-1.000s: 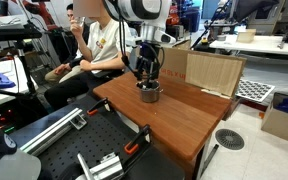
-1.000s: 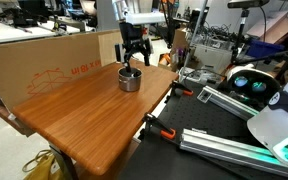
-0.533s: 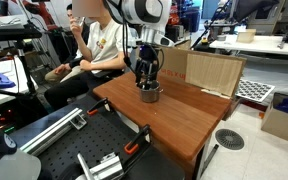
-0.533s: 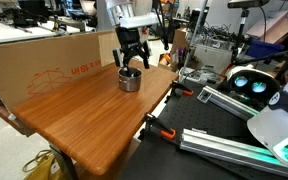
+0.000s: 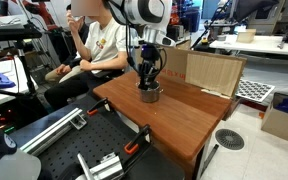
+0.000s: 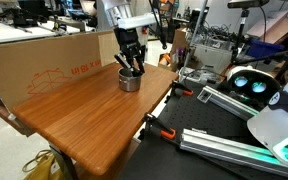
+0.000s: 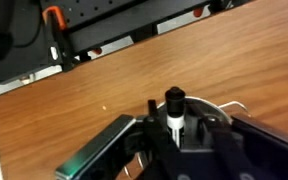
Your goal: Remove the marker from the pot and put it on the table
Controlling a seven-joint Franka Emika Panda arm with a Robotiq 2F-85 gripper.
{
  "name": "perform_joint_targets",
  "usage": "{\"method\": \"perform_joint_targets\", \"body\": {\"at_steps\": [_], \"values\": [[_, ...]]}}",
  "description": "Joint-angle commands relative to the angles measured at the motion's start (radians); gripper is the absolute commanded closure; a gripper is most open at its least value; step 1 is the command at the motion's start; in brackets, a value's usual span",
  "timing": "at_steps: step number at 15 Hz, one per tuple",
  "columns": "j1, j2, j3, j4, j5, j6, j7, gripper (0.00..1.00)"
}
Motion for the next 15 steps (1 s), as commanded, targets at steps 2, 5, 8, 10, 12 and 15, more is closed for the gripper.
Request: {"method": "perform_joint_targets", "body": {"at_steps": [2,5,8,10,12,15], "values": [[0.016,0.03,-0.013,0.051,-0.02,-0.064,0.011,0.99],[0.014,0.018,-0.012,0.05,-0.013,-0.067,0.004,0.95],[0.007,-0.011,-0.01,0.034,-0.006,-0.064,-0.013,0.95],[0.009,-0.052,-0.016,0.004,-0.016,-0.045,-0.002,0.95],[0.007,-0.107,-0.022,-0.034,-0.026,-0.024,-0.004,0.95],[-0.007,-0.194,-0.036,-0.089,-0.043,-0.005,-0.018,0.95]]}}
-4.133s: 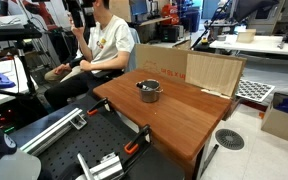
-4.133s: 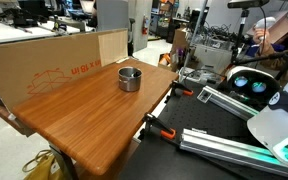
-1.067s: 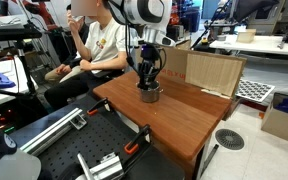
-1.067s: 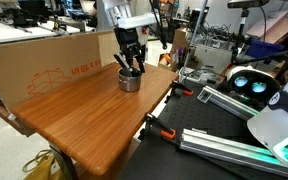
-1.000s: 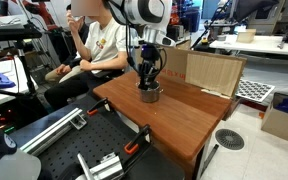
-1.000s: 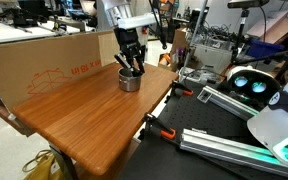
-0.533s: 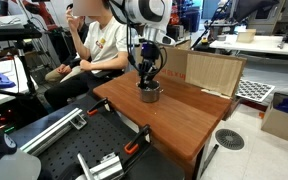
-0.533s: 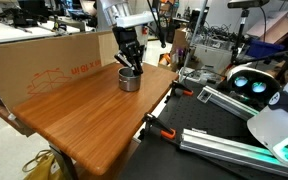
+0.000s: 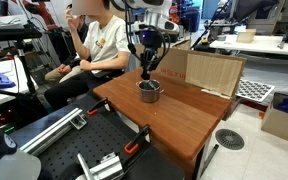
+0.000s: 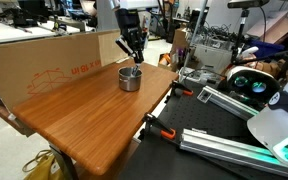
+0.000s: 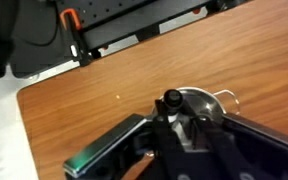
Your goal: Remove the marker from the pot and put it on the table
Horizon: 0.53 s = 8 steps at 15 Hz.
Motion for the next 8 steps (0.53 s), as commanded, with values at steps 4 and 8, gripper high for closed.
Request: {"method": "perform_joint_targets", "body": {"at_steps": [4,8], "values": [[-0.038,-0.195,-0.027,-0.154,-0.055,0.066,-0.058,0.95],[-0.088,-0.281,-0.055,-0.219,-0.085,0.112,-0.084,0.95]]}}
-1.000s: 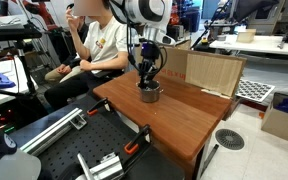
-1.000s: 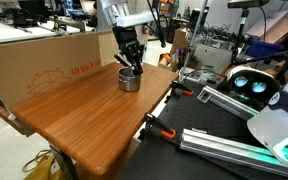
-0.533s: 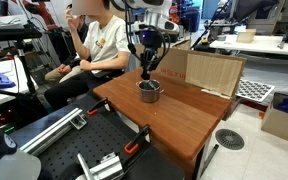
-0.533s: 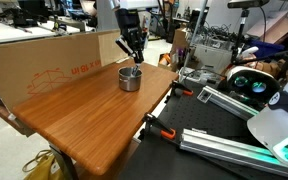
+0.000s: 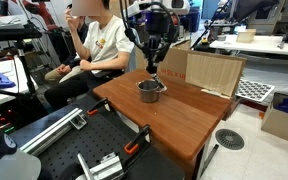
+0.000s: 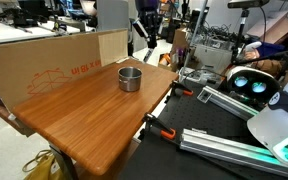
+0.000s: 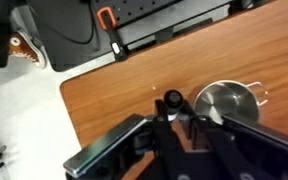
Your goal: Remove the marker from the pot and put it on the table
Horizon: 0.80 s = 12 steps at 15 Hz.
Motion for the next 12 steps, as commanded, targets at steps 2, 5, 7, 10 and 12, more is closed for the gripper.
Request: {"method": "perform_joint_targets", "body": {"at_steps": [2,5,7,10,12], "values": [[-0.056,-0.091,-0.024,-0.083,-0.032,0.091,-0.027,0.95],[-0.092,-0.074,-0.043,-0.078,-0.013,0.153,0.004,0.95],[-0.109,-0.042,-0.054,-0.069,0.012,0.223,0.038,0.95],[-0.117,0.018,-0.065,-0.043,0.008,0.288,0.099,0.95],[-0.109,0.065,-0.066,-0.022,-0.001,0.322,0.141,0.95]]}}
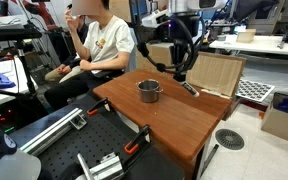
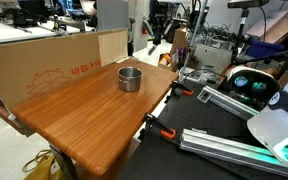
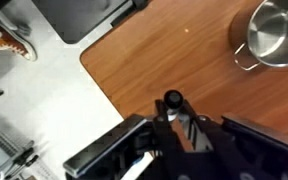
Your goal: Remove the marker from the pot and put it on the table
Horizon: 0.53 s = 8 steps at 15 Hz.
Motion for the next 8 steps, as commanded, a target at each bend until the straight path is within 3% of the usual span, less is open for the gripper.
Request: {"method": "perform_joint_targets", "body": {"at_steps": [1,8], "values": [[0.018,0.086,-0.007,0.048,-0.006,0.067,0.088,0.95],[0.125,0.263,-0.068,0.141,-0.103,0.193,0.323,0.95]]}}
